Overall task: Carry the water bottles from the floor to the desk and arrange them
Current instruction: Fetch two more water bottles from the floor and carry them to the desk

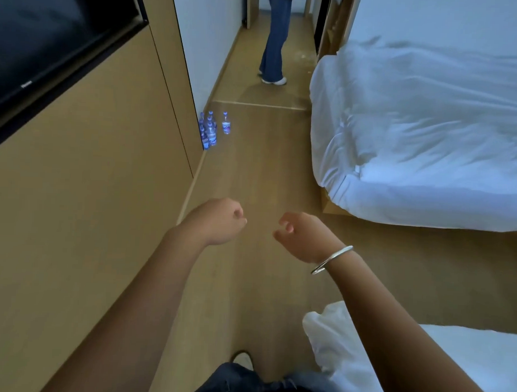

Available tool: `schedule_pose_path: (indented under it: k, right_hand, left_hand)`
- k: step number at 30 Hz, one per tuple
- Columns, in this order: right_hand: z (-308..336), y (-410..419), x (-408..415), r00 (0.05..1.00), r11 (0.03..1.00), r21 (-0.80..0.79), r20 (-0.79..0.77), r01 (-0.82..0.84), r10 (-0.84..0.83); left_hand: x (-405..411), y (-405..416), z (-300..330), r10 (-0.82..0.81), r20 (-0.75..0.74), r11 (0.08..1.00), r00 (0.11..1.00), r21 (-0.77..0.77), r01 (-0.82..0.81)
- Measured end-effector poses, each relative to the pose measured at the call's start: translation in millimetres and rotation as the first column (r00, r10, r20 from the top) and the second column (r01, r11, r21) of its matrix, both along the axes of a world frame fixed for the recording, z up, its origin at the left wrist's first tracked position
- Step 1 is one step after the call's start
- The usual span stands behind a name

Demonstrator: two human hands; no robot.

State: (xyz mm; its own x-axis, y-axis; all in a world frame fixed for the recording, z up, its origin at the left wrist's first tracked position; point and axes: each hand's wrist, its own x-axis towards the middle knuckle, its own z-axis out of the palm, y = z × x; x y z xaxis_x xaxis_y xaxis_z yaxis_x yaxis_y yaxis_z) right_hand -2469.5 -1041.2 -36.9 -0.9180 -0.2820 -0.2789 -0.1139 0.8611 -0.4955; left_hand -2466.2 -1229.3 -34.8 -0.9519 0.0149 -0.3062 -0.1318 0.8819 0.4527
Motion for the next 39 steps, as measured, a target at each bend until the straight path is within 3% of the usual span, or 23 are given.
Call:
schedule_pose_path:
  k: [4, 11, 28, 39]
  right_hand:
    - [-7, -13, -49, 1.000, 1.000, -0.010, 0.015, 0.009, -0.009]
    - [-28, -30, -149, 0.998, 0.999, -0.002, 0.060, -0.034, 0.034]
    - [-29, -29, -483, 0.993, 0.994, -0.022, 0.057, -0.107, 0.108]
    - [-54, -98, -648, 0.974, 0.984, 0.015, 0.145, -0.179, 0.175]
  left_hand:
    - [-44, -15, -7, -0.008, 0.033, 1.000, 0.999, -0.003, 0.008]
    - [-137, -34, -23, -0.019, 0.081, 0.986, 0.997, -0.161, 0.032]
    - [-445, -38, -35, 0.100, 0.144, 0.991, 0.985, -0.104, -0.085]
    - [-616, -108, -53, 0.117, 0.134, 0.991, 0.984, -0.077, -0.107]
